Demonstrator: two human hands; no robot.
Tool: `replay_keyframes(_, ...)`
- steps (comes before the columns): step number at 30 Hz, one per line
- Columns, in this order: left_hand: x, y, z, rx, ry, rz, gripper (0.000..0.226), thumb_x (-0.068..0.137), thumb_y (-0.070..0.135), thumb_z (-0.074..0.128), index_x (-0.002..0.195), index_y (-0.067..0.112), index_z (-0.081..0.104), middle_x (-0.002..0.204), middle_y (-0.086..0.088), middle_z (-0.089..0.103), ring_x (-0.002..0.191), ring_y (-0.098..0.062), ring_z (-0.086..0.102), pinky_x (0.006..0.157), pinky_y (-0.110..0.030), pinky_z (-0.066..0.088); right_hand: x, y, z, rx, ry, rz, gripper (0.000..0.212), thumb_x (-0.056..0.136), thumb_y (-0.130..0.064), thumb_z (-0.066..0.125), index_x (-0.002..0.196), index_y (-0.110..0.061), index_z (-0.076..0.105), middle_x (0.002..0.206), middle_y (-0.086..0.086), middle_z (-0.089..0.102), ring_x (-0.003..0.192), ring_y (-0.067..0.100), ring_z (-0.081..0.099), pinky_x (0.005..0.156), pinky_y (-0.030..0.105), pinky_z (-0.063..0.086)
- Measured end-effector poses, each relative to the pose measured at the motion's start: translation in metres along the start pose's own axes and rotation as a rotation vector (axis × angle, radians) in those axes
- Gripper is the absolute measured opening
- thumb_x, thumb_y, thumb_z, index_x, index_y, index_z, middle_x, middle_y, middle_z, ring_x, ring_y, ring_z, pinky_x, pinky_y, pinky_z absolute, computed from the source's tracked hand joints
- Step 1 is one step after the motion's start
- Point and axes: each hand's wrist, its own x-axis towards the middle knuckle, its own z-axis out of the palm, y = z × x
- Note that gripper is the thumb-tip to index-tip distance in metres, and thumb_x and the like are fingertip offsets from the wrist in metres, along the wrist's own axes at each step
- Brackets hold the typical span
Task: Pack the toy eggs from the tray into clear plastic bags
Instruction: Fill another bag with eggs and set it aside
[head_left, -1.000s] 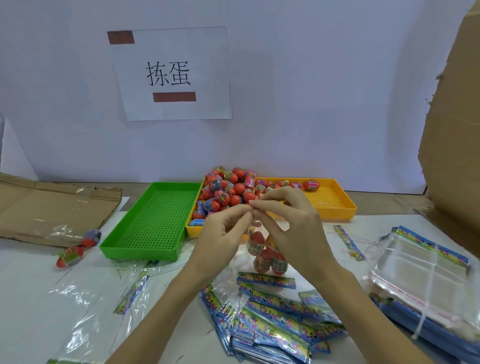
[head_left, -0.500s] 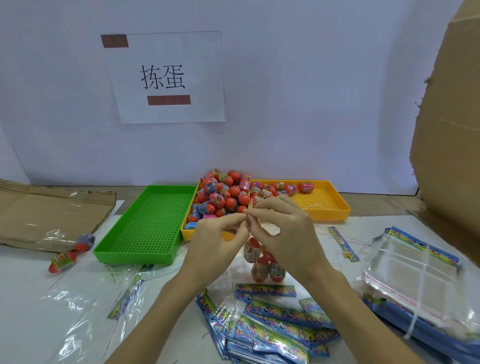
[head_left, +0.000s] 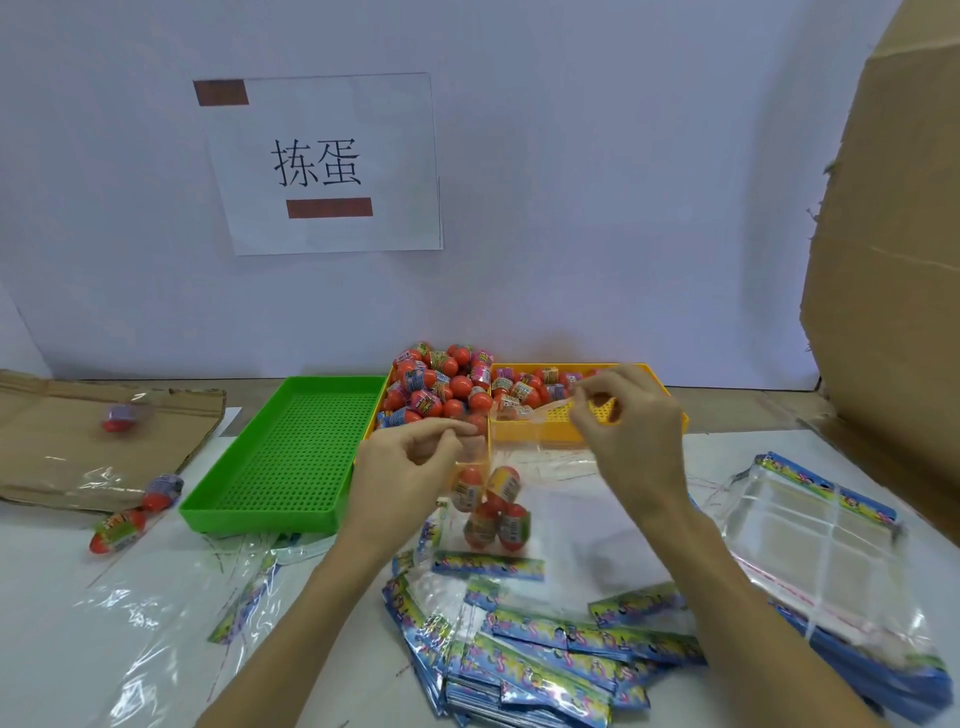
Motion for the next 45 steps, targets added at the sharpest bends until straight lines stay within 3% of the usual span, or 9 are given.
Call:
replay_keyframes(2, 0.003, 0.0, -0.004, -0.105, 0.044, -0.086, 0.024, 0.103, 0.008, 0.062, 0.1, 0.02, 0.083, 0.085, 0.004, 0.082, 0.075, -0.012, 0.076, 0.067, -0.041, 0.064, 0.005, 0.018, -0.009, -0.047, 0.011, 0.129, 0.007, 0.091, -0.002, 0.072, 0.086, -0.006, 0.075, 0.087, 0.004, 0.067, 0.079, 0.02, 0.061, 0.074, 0.022, 0.044)
replay_keyframes(6, 0.005, -0.001, -0.005, -0.239, 0.105, -0.153, 0.027, 0.106, 0.005, 0.057, 0.099, 0.015, 0.081, 0.09, 0.001, 0.082, 0.079, -0.007, 0.077, 0.063, -0.017, 0.058, 0.005, 0.033, -0.01, -0.151, -0.107, 0.286, 0.013, 0.098, -0.013, 0.068, 0.095, -0.007, 0.08, 0.093, 0.009, 0.074, 0.077, 0.018, 0.06, 0.075, 0.024, 0.04)
replay_keyframes(10, 0.005, -0.001, -0.005, -0.335, 0.086, -0.171, 0.024, 0.106, 0.007, 0.057, 0.103, 0.011, 0.081, 0.092, -0.004, 0.082, 0.087, -0.014, 0.079, 0.061, -0.018, 0.059, -0.001, 0.031, -0.003, -0.149, -0.391, 0.337, 0.046, 0.101, -0.033, 0.066, 0.066, -0.003, 0.073, 0.061, 0.012, 0.067, 0.06, 0.027, 0.059, 0.061, 0.032, 0.043)
replay_keyframes(14, 0.004, 0.001, -0.004, -0.369, 0.063, -0.164, 0.022, 0.106, 0.008, 0.058, 0.103, 0.009, 0.081, 0.092, -0.006, 0.082, 0.087, -0.015, 0.079, 0.064, -0.017, 0.059, -0.005, 0.027, 0.002, -0.14, -0.436, 0.32, 0.011, 0.095, -0.024, 0.075, 0.095, -0.014, 0.078, 0.076, 0.002, 0.071, 0.066, 0.01, 0.059, 0.061, 0.021, 0.042)
replay_keyframes(20, 0.003, 0.002, -0.003, -0.375, 0.057, -0.166, 0.022, 0.106, 0.008, 0.058, 0.105, 0.01, 0.08, 0.092, -0.006, 0.082, 0.085, -0.012, 0.078, 0.066, -0.016, 0.059, -0.008, 0.022, 0.009, -0.119, -0.48, 0.282, 0.026, 0.101, -0.024, 0.067, 0.079, -0.014, 0.079, 0.069, -0.005, 0.07, 0.061, 0.006, 0.058, 0.066, 0.025, 0.044)
replay_keyframes(26, 0.002, 0.001, -0.003, -0.354, 0.053, -0.167, 0.024, 0.107, 0.01, 0.057, 0.105, 0.015, 0.08, 0.092, -0.003, 0.082, 0.083, -0.01, 0.078, 0.063, -0.017, 0.059, -0.012, 0.008, 0.011, 0.093, -0.426, 0.248, 0.018, 0.102, -0.013, 0.063, 0.117, -0.016, 0.073, 0.074, -0.006, 0.073, 0.059, 0.004, 0.07, 0.05, 0.014, 0.051)
replay_keyframes(32, 0.003, 0.0, -0.003, -0.381, 0.048, -0.176, 0.022, 0.107, 0.012, 0.058, 0.107, 0.014, 0.08, 0.093, -0.005, 0.082, 0.084, -0.014, 0.079, 0.06, -0.02, 0.06, -0.015, -0.019, 0.014, 0.435, -0.538, 0.335, 0.016, 0.091, -0.041, 0.075, 0.1, -0.028, 0.079, 0.086, -0.014, 0.076, 0.082, 0.001, 0.07, 0.065, 0.017, 0.055)
replay_keyframes(38, 0.007, 0.0, -0.004, -0.396, -0.057, -0.242, 0.043, 0.11, 0.042, 0.047, 0.116, 0.014, 0.078, 0.103, -0.002, 0.082, 0.091, -0.01, 0.076, 0.065, -0.021, 0.059, -0.019, -0.022, 0.014, 0.487, -0.501, 0.391, 0.004, 0.09, -0.021, 0.081, 0.088, -0.018, 0.082, 0.077, -0.004, 0.077, 0.074, 0.013, 0.072, 0.064, 0.022, 0.058)
replay_keyframes(45, 0.007, -0.01, -0.009, -0.492, -0.164, -0.286, 0.029, 0.096, 0.008, 0.071, 0.125, 0.007, 0.071, 0.112, -0.012, 0.08, 0.101, -0.023, 0.078, 0.071, -0.039, 0.067, -0.015, -0.018, 0.006, 0.638, -0.534, 0.595, 0.01, 0.087, -0.025, 0.082, 0.089, -0.016, 0.08, 0.082, 0.001, 0.078, 0.078, 0.015, 0.074, 0.064, 0.019, 0.056)
